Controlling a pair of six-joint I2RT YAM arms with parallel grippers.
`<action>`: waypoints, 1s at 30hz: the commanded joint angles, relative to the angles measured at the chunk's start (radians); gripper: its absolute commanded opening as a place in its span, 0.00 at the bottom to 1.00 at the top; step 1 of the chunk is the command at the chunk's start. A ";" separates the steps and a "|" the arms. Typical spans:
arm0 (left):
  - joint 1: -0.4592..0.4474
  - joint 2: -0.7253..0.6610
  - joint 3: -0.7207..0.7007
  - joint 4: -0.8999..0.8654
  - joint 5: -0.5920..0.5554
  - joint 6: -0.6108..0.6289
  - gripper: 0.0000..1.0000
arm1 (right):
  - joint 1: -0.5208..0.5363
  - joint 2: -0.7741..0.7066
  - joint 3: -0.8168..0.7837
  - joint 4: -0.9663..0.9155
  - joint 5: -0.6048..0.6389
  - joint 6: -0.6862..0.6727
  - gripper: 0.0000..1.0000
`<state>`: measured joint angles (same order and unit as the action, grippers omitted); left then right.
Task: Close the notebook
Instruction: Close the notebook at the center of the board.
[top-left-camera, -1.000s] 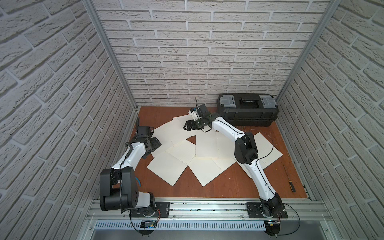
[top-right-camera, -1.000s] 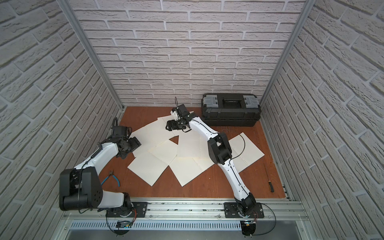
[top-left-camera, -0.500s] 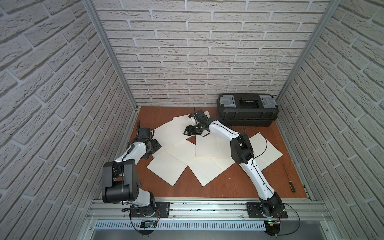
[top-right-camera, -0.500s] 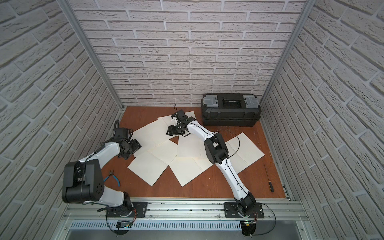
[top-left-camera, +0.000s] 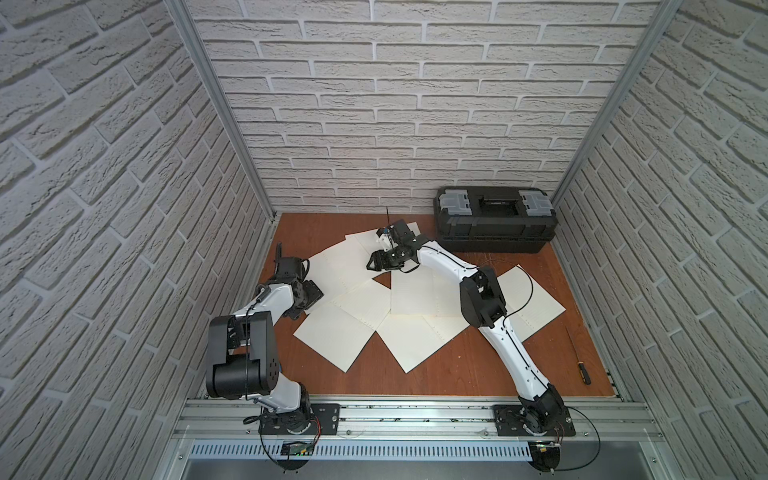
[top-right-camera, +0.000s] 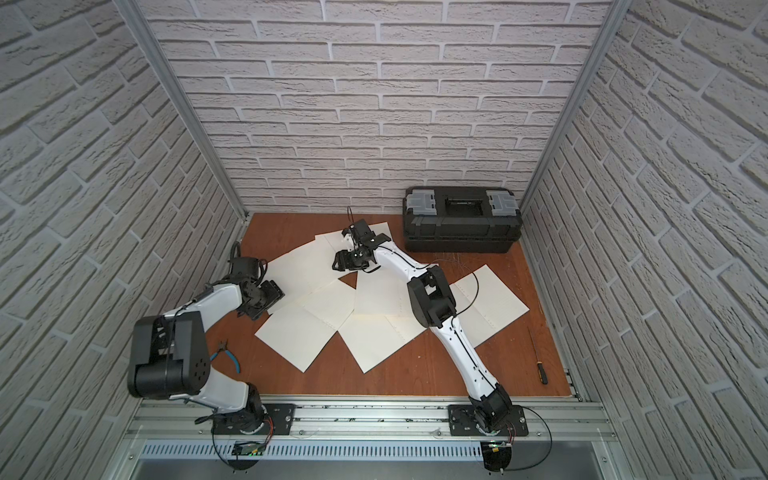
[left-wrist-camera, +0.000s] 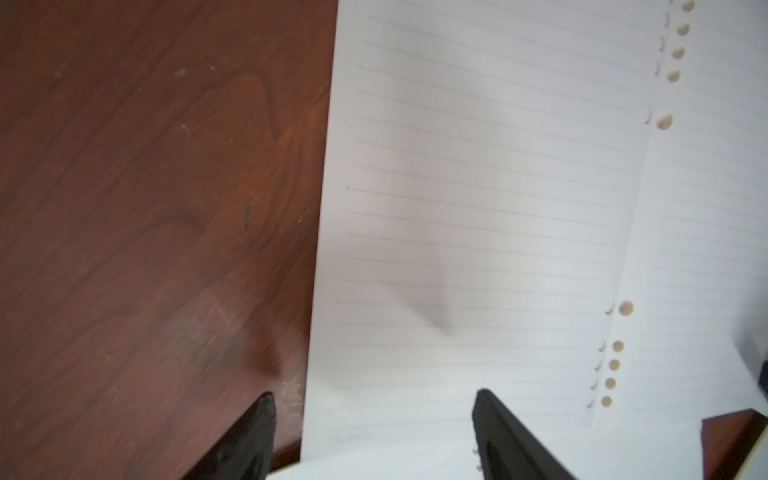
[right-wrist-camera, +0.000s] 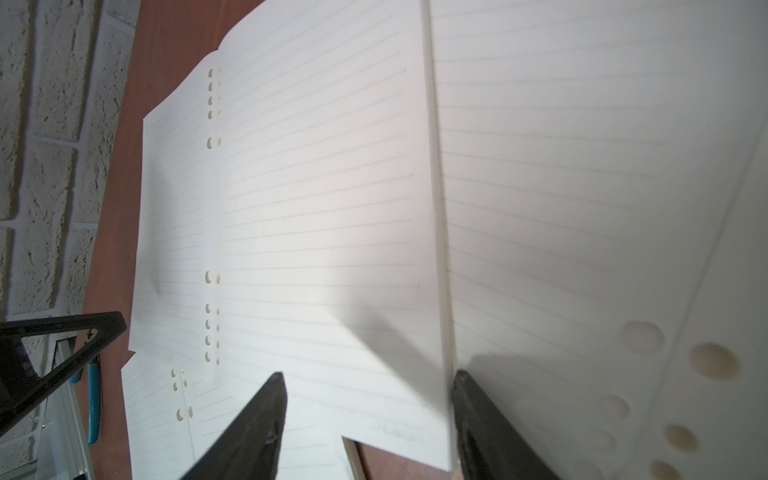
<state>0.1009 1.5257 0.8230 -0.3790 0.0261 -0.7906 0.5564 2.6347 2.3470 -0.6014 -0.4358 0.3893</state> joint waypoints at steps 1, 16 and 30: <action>0.010 0.013 -0.016 0.031 0.012 -0.016 0.74 | 0.010 0.009 0.025 0.013 -0.011 0.005 0.63; 0.019 -0.001 -0.065 0.120 0.082 -0.015 0.67 | 0.011 0.014 0.023 -0.003 -0.029 0.005 0.63; 0.019 -0.202 -0.130 0.186 0.078 -0.002 0.68 | 0.012 0.015 0.021 -0.014 -0.037 0.003 0.63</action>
<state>0.1131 1.3556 0.7055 -0.2413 0.0967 -0.7898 0.5564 2.6392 2.3535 -0.6025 -0.4503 0.3893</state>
